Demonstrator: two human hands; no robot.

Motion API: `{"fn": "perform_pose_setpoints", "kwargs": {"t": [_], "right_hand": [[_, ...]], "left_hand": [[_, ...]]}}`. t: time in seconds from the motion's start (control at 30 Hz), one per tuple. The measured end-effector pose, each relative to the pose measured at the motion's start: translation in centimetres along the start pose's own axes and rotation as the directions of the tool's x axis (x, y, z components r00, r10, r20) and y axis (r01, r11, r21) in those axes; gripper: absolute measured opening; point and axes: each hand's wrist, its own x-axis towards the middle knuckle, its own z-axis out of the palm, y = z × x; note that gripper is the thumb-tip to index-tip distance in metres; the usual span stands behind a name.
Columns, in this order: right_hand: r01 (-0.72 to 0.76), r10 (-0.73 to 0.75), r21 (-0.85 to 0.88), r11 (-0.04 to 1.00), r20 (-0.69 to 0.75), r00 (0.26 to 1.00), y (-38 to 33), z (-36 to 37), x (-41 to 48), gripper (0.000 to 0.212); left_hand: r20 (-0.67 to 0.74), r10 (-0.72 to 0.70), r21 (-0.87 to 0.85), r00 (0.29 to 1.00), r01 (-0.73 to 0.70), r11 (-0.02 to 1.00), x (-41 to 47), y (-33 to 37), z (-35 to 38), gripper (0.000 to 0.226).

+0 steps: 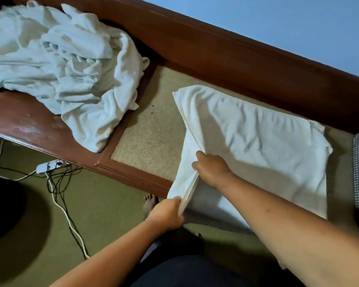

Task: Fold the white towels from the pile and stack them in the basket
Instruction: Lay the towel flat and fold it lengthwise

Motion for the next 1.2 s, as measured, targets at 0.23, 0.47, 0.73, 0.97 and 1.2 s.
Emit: {"fn": "perform_pose_setpoints", "kwargs": {"t": [0.23, 0.47, 0.73, 0.97, 1.2], "right_hand": [[-0.447, 0.459, -0.185, 0.875, 0.028, 0.888, 13.0, 8.9, -15.2, 0.028], [-0.643, 0.587, 0.126, 0.755, 0.306, 0.749, 14.9, 15.8, -23.9, 0.038], [-0.599, 0.425, 0.724, 0.342, 0.449, 0.786, 9.0, 19.7, -22.1, 0.06], [-0.452, 0.379, 0.859, -0.239, 0.512, 0.771, 5.5, 22.2, -21.1, 0.065], [-0.437, 0.591, 0.893, 0.109, 0.295, 0.751, 4.0, 22.7, -23.5, 0.057]], "left_hand": [[0.407, 0.107, -0.309, 0.907, 0.026, 0.951, -1.4, 9.1, 10.9, 0.01], [-0.057, -0.474, -0.606, 0.879, 0.347, 0.716, 1.2, 4.5, 12.4, 0.102], [0.015, -0.315, -0.444, 0.949, 0.288, 0.848, -0.9, 5.0, 11.7, 0.019], [-0.088, -0.299, -0.484, 0.95, 0.222, 0.847, -5.7, 6.5, 12.1, 0.008], [-0.267, -0.385, -0.471, 0.883, 0.228, 0.852, -7.4, 6.3, 14.4, 0.033]]}}
